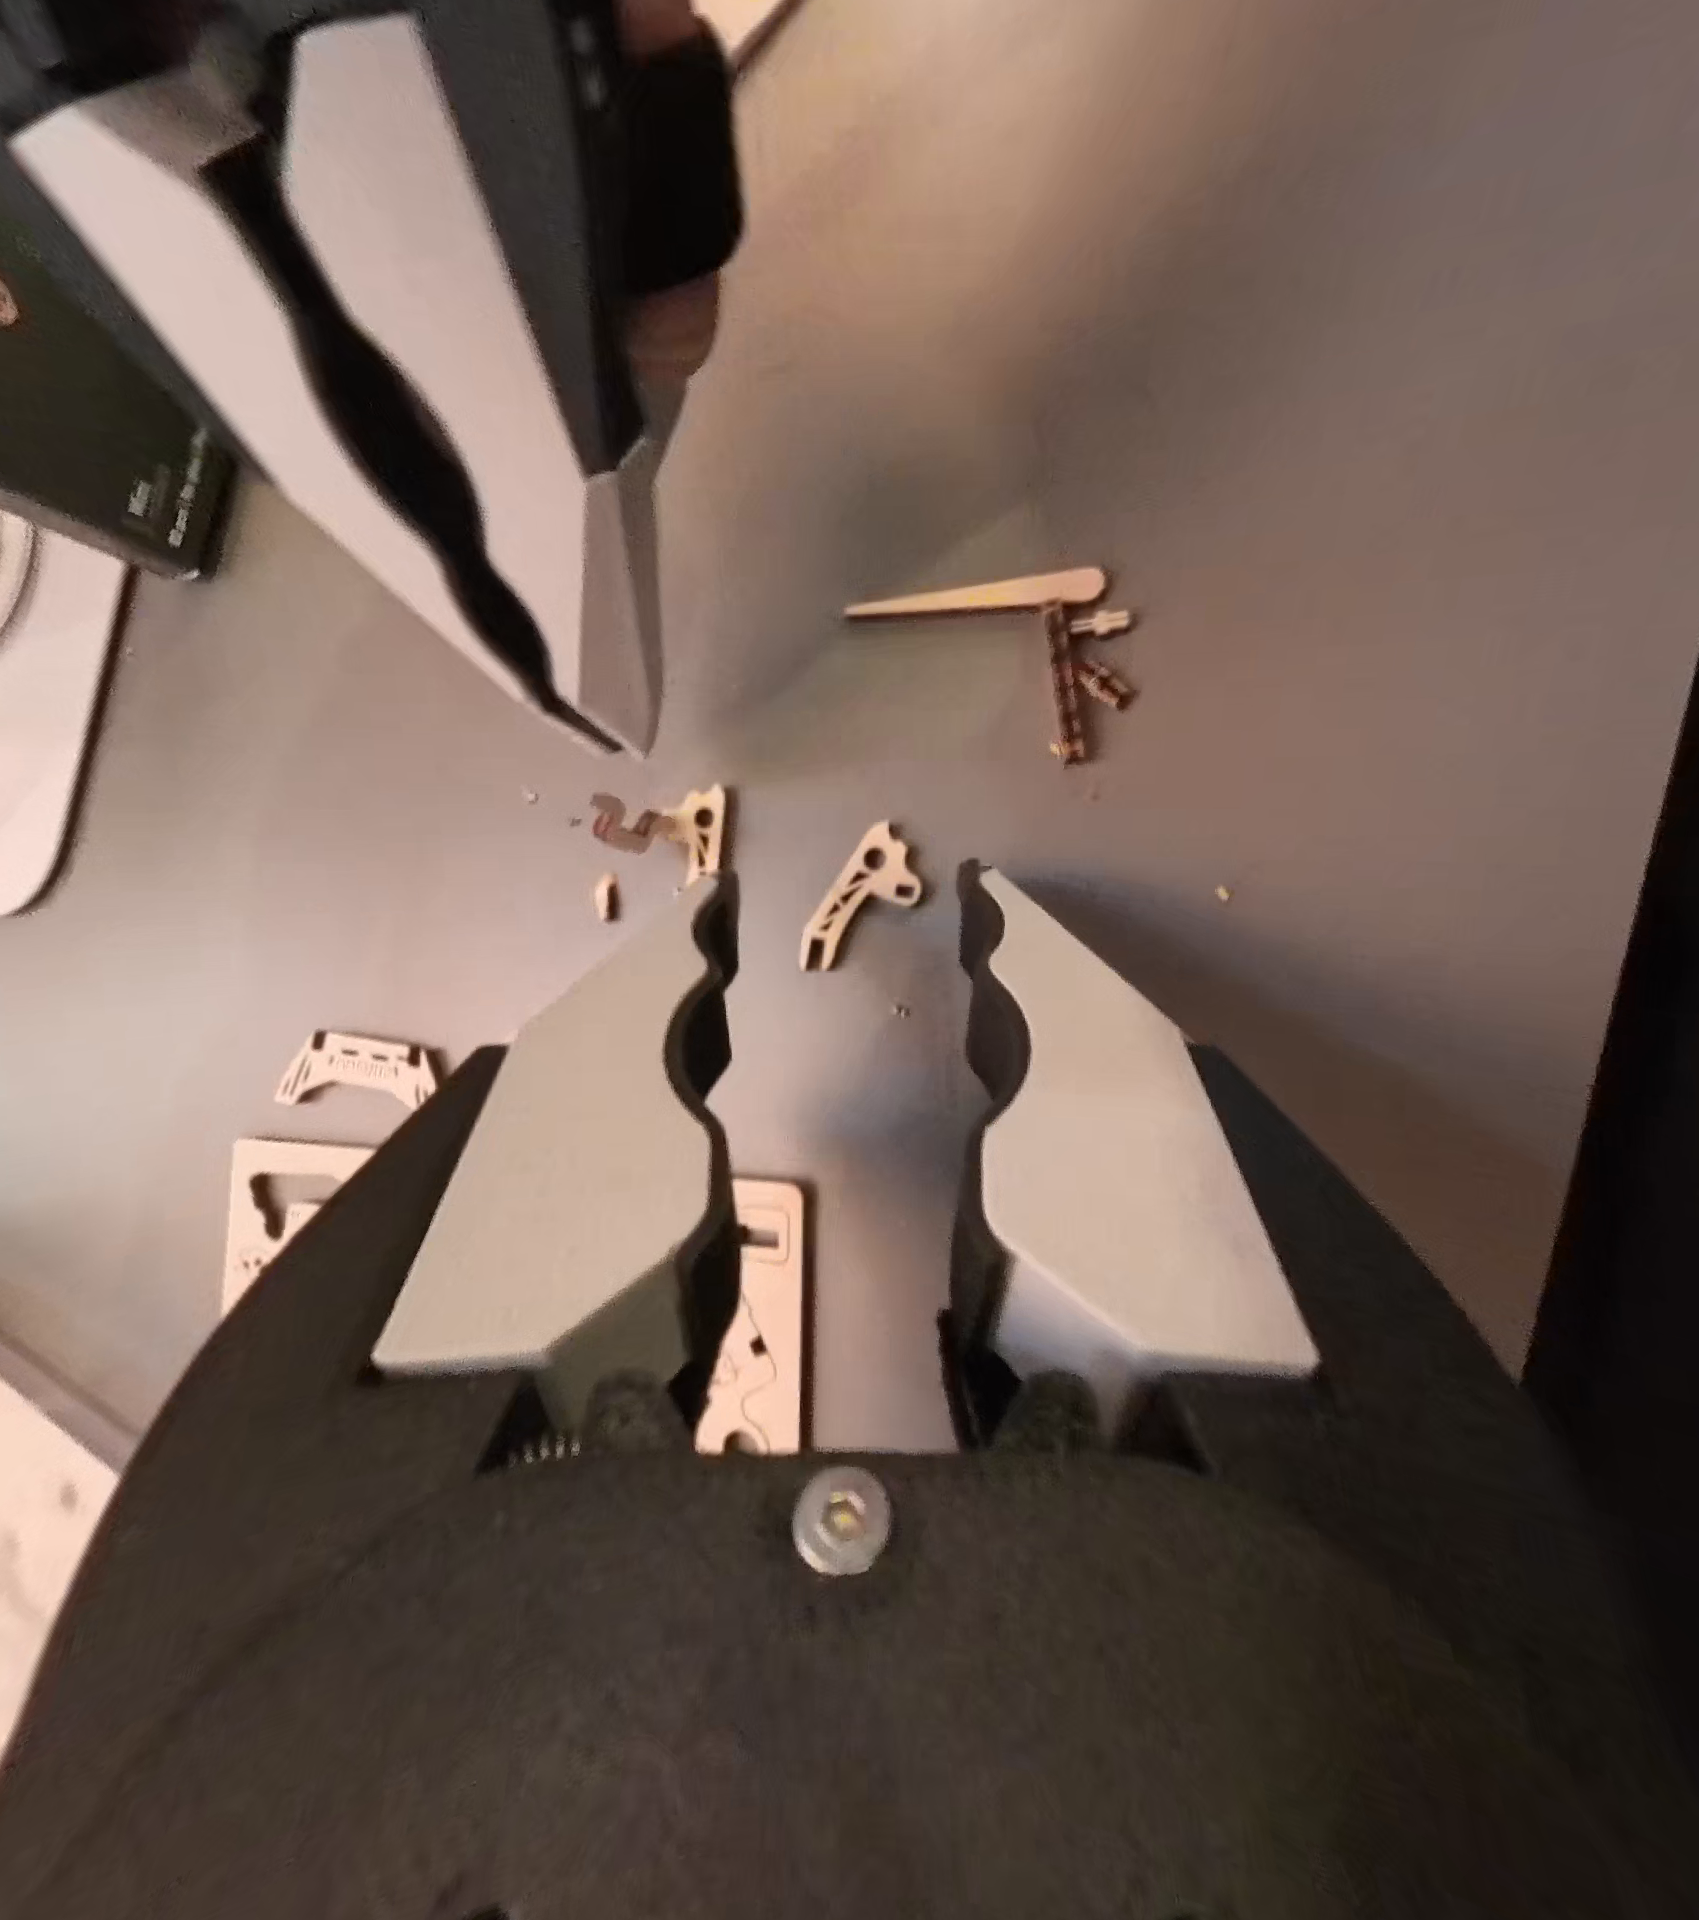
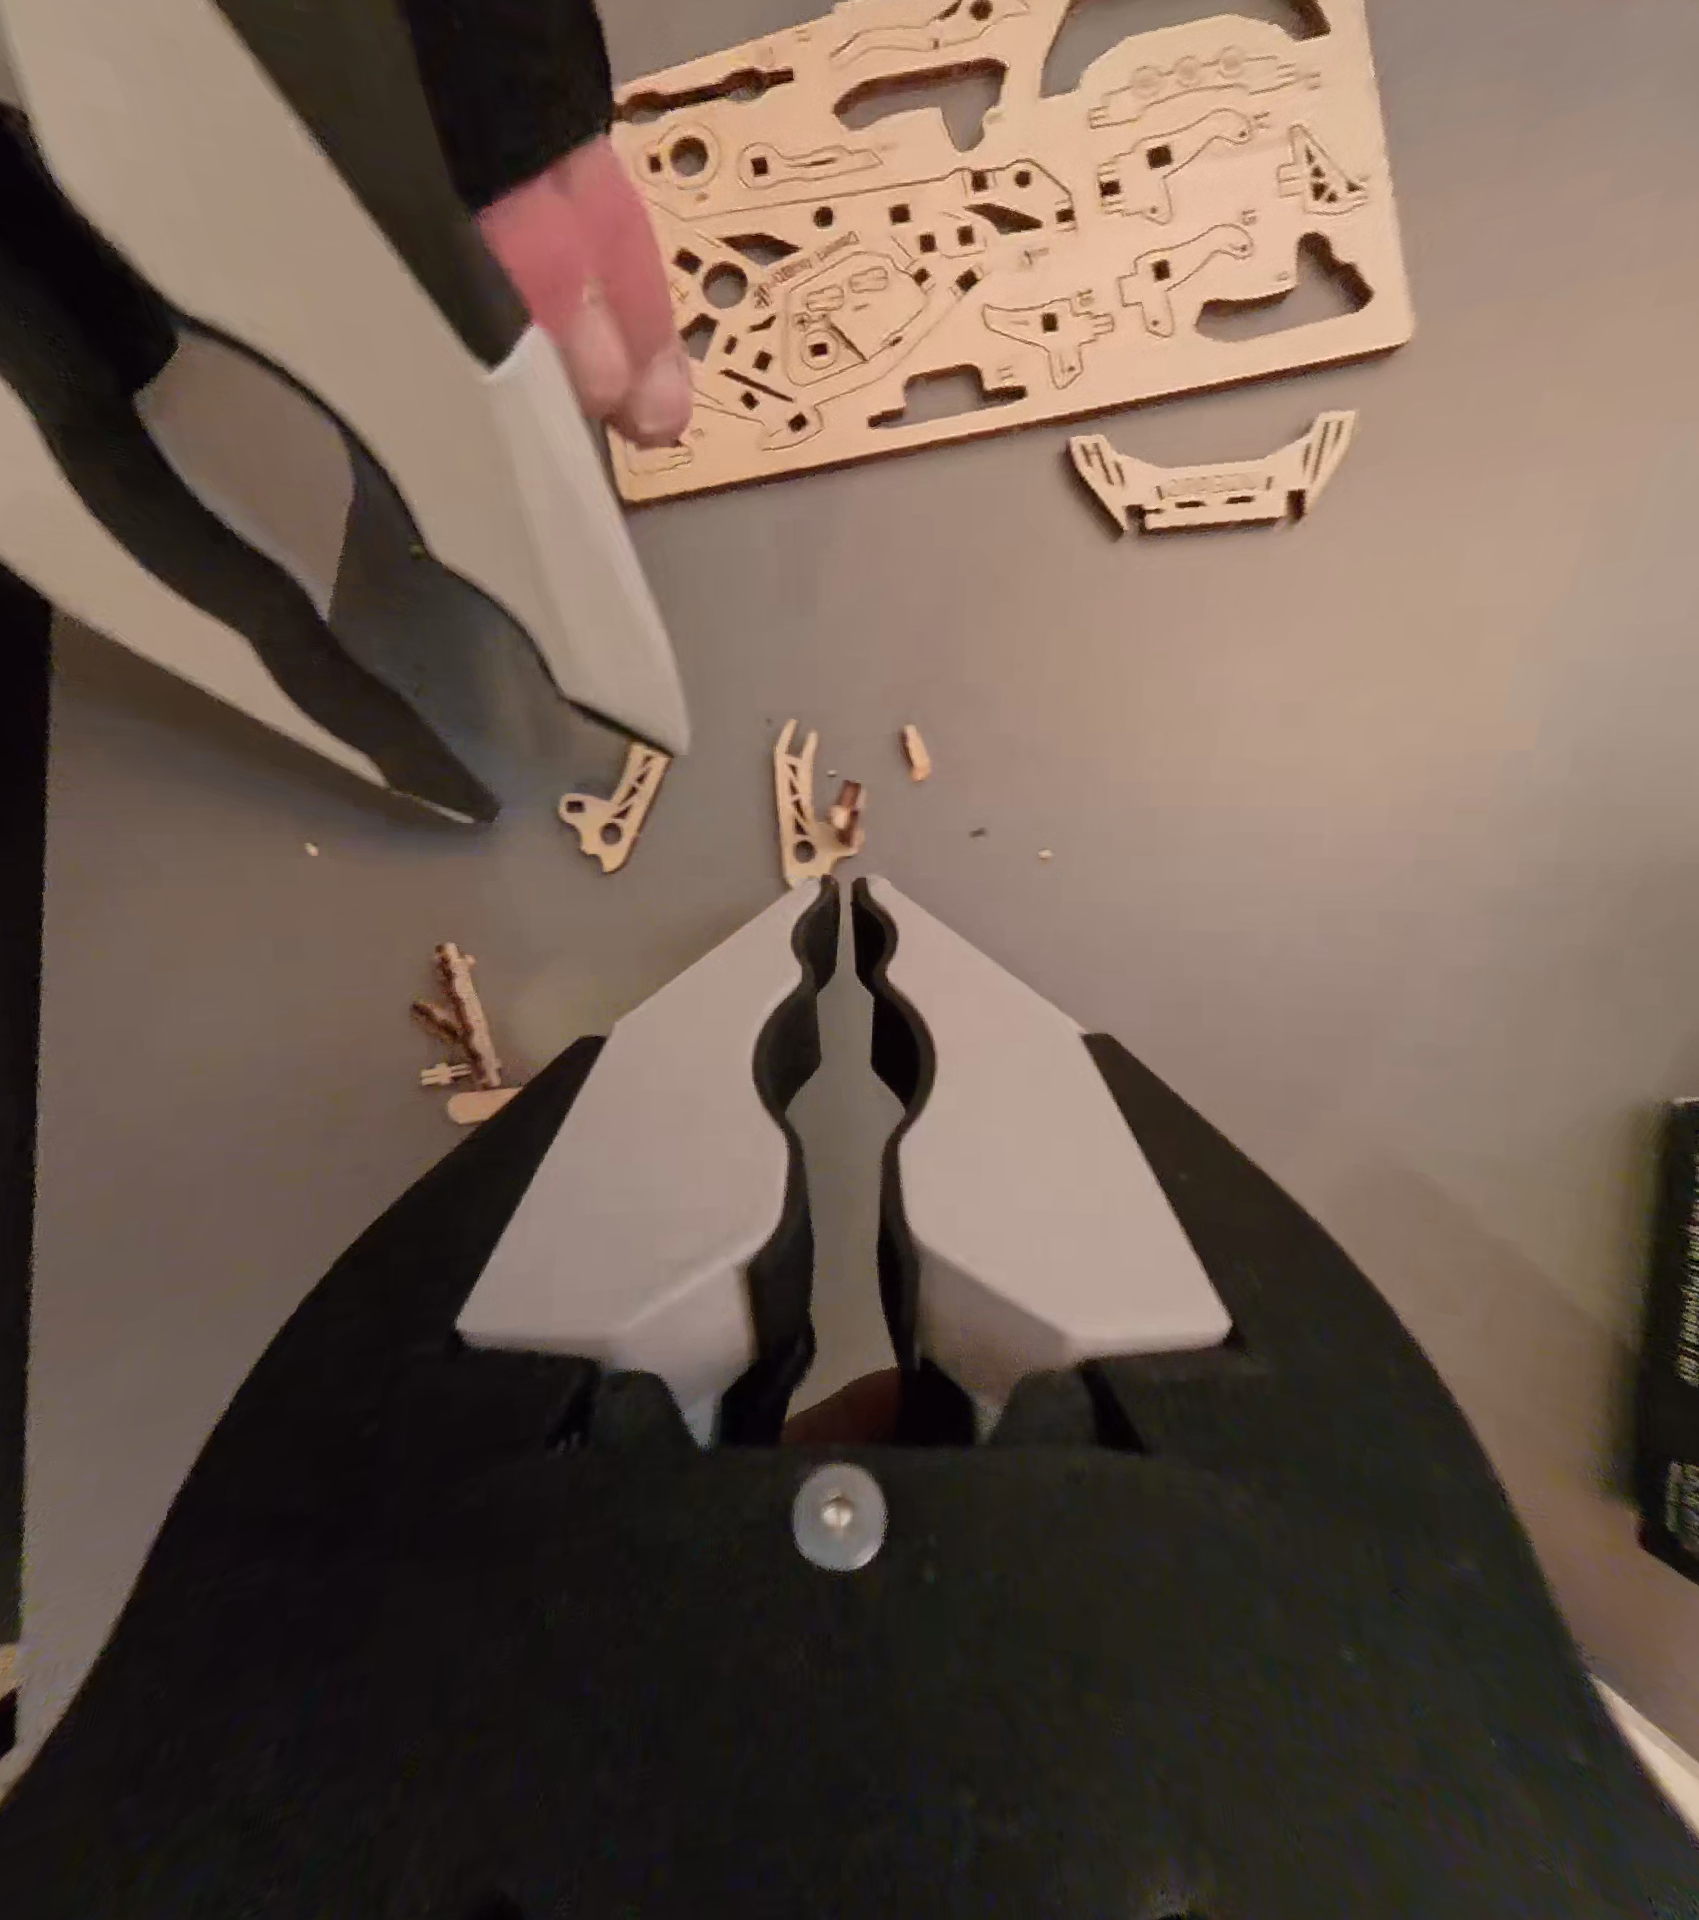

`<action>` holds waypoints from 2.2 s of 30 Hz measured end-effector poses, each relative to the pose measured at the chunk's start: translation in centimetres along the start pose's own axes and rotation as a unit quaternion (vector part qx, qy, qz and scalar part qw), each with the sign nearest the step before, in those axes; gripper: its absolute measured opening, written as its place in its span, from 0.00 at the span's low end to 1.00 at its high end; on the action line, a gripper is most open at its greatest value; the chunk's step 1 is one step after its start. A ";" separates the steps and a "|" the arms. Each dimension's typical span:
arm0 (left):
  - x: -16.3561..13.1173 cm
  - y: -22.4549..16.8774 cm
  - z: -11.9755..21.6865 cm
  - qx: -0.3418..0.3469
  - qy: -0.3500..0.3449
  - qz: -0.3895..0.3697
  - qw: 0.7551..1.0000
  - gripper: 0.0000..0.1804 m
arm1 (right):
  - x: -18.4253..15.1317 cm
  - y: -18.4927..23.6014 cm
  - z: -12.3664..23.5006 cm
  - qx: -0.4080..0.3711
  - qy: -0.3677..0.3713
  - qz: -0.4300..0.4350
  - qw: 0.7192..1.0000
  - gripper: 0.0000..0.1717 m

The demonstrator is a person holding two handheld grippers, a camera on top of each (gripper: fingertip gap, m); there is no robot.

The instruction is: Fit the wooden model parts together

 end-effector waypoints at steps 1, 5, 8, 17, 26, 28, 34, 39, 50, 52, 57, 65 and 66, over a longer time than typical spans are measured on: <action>0.2 0.0 -0.3 0.004 0.002 -0.004 1.000 0.24 | 0.0 -0.2 -0.1 -0.006 0.005 0.003 1.000 0.01; 0.1 0.2 -1.4 0.003 0.006 0.005 1.000 0.26 | 0.3 -0.2 -0.7 0.002 -0.001 0.012 1.000 0.05; 0.0 0.5 -1.5 0.011 0.003 0.013 1.000 0.27 | 0.5 -0.3 -1.2 0.001 -0.003 0.022 1.000 0.05; -0.7 1.3 -1.6 -0.003 -0.012 0.050 0.999 0.28 | 0.9 -0.4 -1.6 0.014 -0.012 0.018 1.000 0.05; -1.2 1.4 -1.6 -0.021 -0.027 0.077 0.996 0.26 | 1.3 -0.5 -2.3 0.011 -0.015 0.035 0.999 0.01; -1.3 1.4 -1.6 -0.027 -0.031 0.084 0.996 0.25 | 1.3 -0.5 -2.4 0.011 -0.011 0.032 0.999 0.01; -1.8 1.9 -1.8 -0.044 -0.042 0.116 0.991 0.28 | 1.1 -0.6 -2.3 0.014 -0.020 0.029 0.999 0.01; -1.5 1.7 -1.8 -0.043 -0.042 0.097 0.993 0.26 | 0.6 -0.5 -2.4 0.012 -0.045 0.020 0.999 0.01; -1.4 2.0 -1.9 -0.063 -0.031 0.085 0.994 0.23 | -0.5 -0.2 -2.1 0.004 -0.083 0.023 0.996 0.01; -1.3 2.0 -1.9 -0.062 -0.030 0.084 0.994 0.23 | -0.8 -0.1 -2.1 -0.002 -0.094 0.029 0.995 0.01; -1.3 2.1 -2.0 -0.066 -0.028 0.081 0.994 0.22 | -1.2 0.1 -2.2 -0.015 -0.100 0.031 0.994 0.01; -1.3 2.2 -2.0 -0.068 -0.028 0.081 0.994 0.22 | -1.0 0.0 -1.9 -0.012 -0.108 0.035 0.993 0.02; -1.3 2.2 -2.0 -0.068 -0.028 0.081 0.994 0.22 | -0.9 -0.1 -1.8 -0.013 -0.110 0.033 0.993 0.02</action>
Point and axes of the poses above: each gripper's, where its closed fingertips meet, z back along the fingers, x out of its top, y = z × x across the jaws, the point moved 9 cm from there along z, back along the fingers, and after that the axes turned 2 degrees about -x, right-handed, at the moved point
